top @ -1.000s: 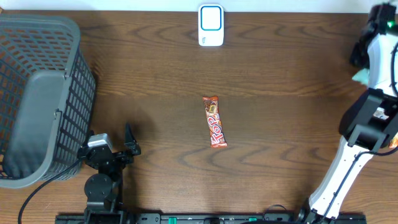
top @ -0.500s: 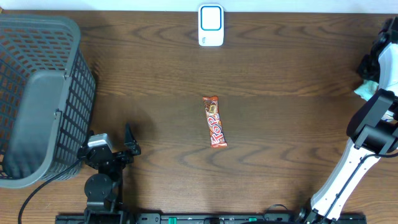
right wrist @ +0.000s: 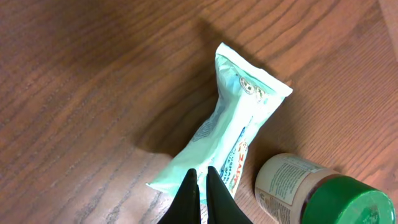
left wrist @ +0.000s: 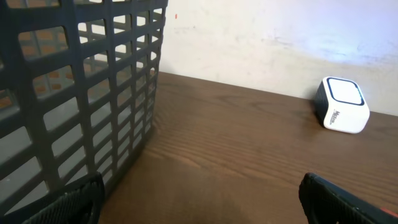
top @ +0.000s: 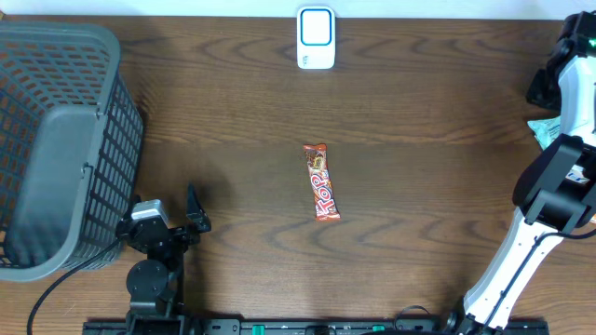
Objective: Scan the item barcode
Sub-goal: 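Carry the wipes pack to the right table edge and release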
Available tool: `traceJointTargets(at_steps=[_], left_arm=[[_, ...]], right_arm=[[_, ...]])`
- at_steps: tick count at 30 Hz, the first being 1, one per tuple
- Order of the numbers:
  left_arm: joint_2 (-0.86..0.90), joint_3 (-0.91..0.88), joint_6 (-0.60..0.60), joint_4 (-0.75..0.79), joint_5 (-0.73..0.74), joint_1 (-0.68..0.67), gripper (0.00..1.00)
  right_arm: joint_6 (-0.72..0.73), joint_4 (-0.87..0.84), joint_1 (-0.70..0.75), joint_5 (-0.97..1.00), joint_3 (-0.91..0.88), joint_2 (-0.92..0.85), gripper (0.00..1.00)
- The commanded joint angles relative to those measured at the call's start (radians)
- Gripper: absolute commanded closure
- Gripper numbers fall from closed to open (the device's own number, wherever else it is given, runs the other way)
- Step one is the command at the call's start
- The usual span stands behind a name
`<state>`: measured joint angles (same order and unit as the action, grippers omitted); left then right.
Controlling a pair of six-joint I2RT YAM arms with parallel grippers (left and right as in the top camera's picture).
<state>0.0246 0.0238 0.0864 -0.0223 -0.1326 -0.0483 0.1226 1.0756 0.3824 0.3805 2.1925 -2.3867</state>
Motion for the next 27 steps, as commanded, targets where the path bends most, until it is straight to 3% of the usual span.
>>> traceJointTargets(at_steps=[1, 9, 18, 27], left_arm=[[-0.001, -0.019, 0.013, -0.035, -0.006, 0.003, 0.00], [-0.001, -0.019, 0.013, -0.035, -0.006, 0.003, 0.00], [-0.001, -0.019, 0.013, -0.035, -0.006, 0.003, 0.00], [-0.001, -0.019, 0.013, -0.035, -0.006, 0.003, 0.00]], right_arm=[[0.005, 0.006, 0.022, 0.014, 0.019, 0.042, 0.99], [0.038, 0.007, 0.069, 0.002, 0.000, 0.040, 0.99], [0.037, -0.193, 0.090, 0.002, -0.256, 0.039, 0.99], [0.011, -0.151, 0.056, 0.001, -0.184, 0.121, 0.97]])
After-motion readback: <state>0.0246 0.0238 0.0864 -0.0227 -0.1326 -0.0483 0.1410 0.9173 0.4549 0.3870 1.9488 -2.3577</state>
